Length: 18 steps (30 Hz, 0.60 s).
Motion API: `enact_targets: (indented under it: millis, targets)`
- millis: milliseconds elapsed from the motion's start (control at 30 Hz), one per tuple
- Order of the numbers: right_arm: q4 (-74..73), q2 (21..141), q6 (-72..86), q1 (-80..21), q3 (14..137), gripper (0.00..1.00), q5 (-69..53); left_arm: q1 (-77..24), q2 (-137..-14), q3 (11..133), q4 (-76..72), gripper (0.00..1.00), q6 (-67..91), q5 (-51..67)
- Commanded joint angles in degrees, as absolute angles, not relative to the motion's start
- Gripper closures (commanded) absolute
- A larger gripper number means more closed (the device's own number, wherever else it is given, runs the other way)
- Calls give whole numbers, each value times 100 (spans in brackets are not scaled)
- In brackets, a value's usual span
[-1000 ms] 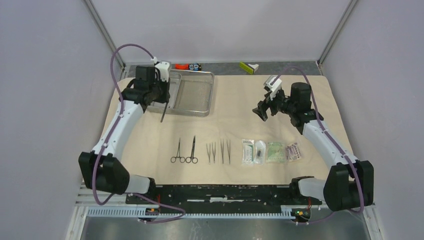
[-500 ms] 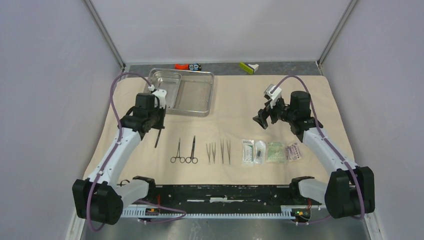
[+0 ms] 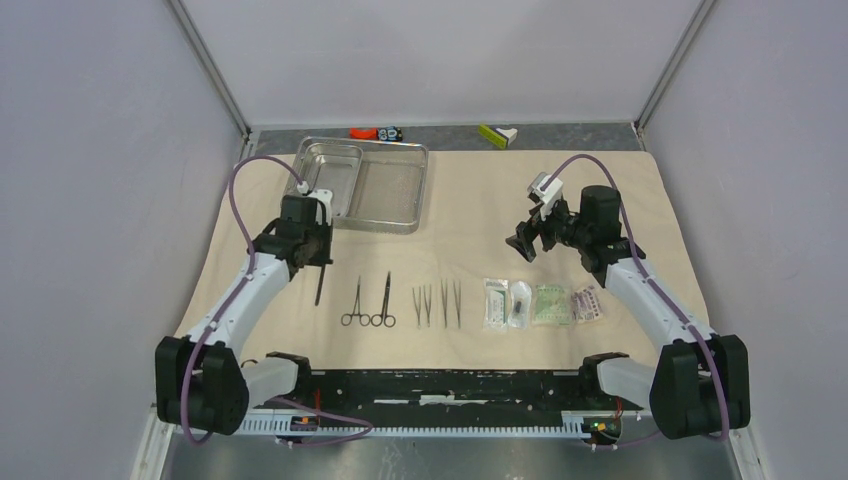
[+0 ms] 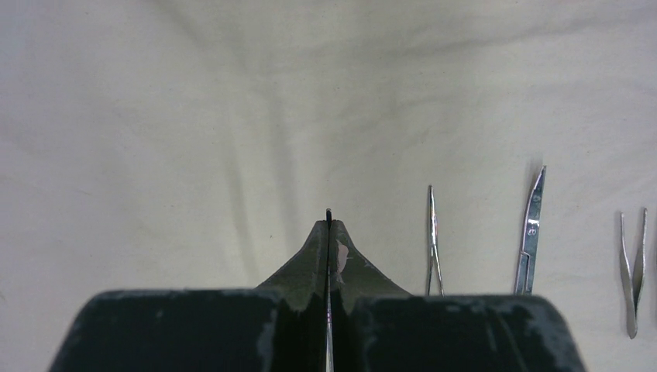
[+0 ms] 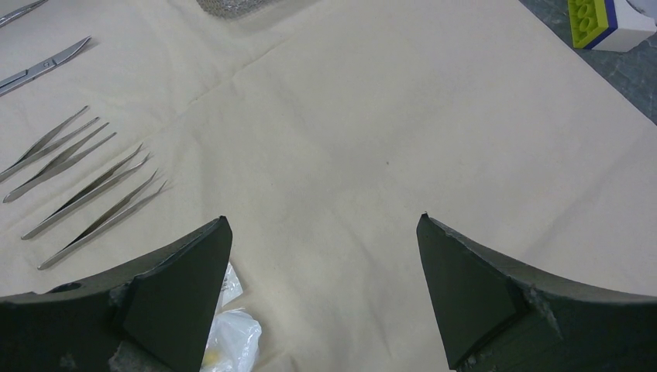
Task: Open and lay out the surgical kit
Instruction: Place the medical item in the surgical kit.
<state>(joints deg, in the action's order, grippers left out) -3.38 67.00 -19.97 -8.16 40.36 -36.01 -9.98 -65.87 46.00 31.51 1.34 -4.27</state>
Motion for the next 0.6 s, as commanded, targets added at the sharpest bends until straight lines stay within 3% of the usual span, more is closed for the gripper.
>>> enact_targets:
  millis: [0,333,567]
  targets:
    - [-103,6630,-2065,-839,4005,3,-3630,-967,-6868,4609,2881,98,672,-526]
    - [-115,6791,-2131,-840,4040,3,-3551,-963,-8002,5420,3695,98,677,-614]
    - [-123,6883,-2158,-835,4064,3,-3536,-932,-8147,5595,4093,98,695,-497]
